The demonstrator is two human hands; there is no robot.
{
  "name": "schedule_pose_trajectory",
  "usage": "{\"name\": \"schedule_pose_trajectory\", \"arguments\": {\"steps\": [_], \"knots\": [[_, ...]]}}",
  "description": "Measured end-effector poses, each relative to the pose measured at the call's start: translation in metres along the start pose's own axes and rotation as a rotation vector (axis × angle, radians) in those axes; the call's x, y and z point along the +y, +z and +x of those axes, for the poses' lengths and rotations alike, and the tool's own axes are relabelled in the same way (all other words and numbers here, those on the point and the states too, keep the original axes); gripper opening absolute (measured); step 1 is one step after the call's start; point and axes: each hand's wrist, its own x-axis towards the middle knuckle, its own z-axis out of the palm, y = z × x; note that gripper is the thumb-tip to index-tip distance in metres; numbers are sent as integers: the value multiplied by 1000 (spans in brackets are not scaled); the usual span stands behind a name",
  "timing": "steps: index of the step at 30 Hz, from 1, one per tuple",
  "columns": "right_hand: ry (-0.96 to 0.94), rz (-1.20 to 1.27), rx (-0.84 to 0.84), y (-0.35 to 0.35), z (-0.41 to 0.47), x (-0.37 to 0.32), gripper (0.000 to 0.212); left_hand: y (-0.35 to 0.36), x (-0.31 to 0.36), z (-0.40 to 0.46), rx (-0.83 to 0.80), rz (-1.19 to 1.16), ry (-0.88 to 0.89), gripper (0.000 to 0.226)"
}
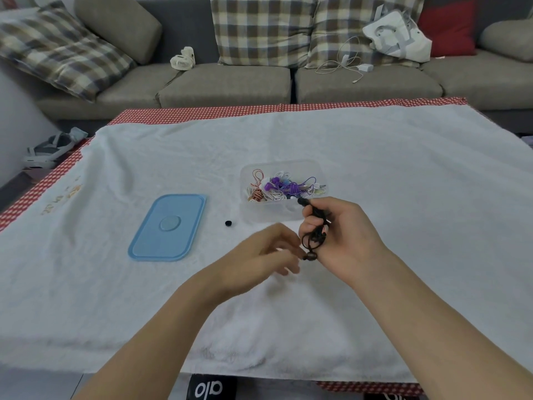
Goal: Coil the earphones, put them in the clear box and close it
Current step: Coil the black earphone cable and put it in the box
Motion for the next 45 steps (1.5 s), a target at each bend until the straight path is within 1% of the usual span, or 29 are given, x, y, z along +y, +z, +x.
{"name": "schedule_pose_trajectory", "arguments": {"steps": [1,2,5,6,7,9,12,17,20,22,24,25,26,28,30,32,35,40,42,45], "knots": [[-10,40,11,0,1,0,7,3,1,0,-57,2,-3,31],[-21,73,21,1,1,0,8,5,1,0,-80,17,7,26],[-49,109,34,1,3,-1,10,8,1,3,-26,32,77,6],[-56,91,29,1,4,0,9,6,1,3,-1,25,95,4],[-69,57,27,2,4,0,9,5,2,3,19,18,104,6],[-121,-30,28,2,5,1,17,2,2,3,30,16,107,7],[-176,-100,31,3,7,4,26,2,3,1,9,-1,86,1],[-230,-133,39,2,11,6,28,3,3,0,-14,-25,67,9],[-270,-206,42,3,12,8,27,1,0,2,7,1,71,16],[-316,-361,75,3,13,9,26,-1,-2,4,38,36,62,18],[-400,-676,136,1,11,9,19,-6,-4,5,94,106,49,22],[-443,-841,135,1,9,9,14,-9,-4,5,126,131,44,26],[-466,-967,100,0,7,10,12,-11,-4,6,159,144,43,31],[-426,-1088,-11,2,4,13,13,-16,-5,8,216,163,43,39],[-335,-1117,-94,3,3,18,16,-18,-9,10,259,189,31,45],[-287,-1104,-134,3,6,21,16,-20,-13,12,291,184,20,47],[-295,-1081,-140,-1,12,24,9,-23,-19,16,314,161,5,47],[-291,-959,-120,-2,20,30,8,-28,-21,19,331,136,-28,50],[-291,-948,-109,-2,23,32,9,-33,-22,21,436,214,-36,48],[-286,-1007,-90,-3,26,32,10,-48,-37,24,692,443,-45,25]]}}
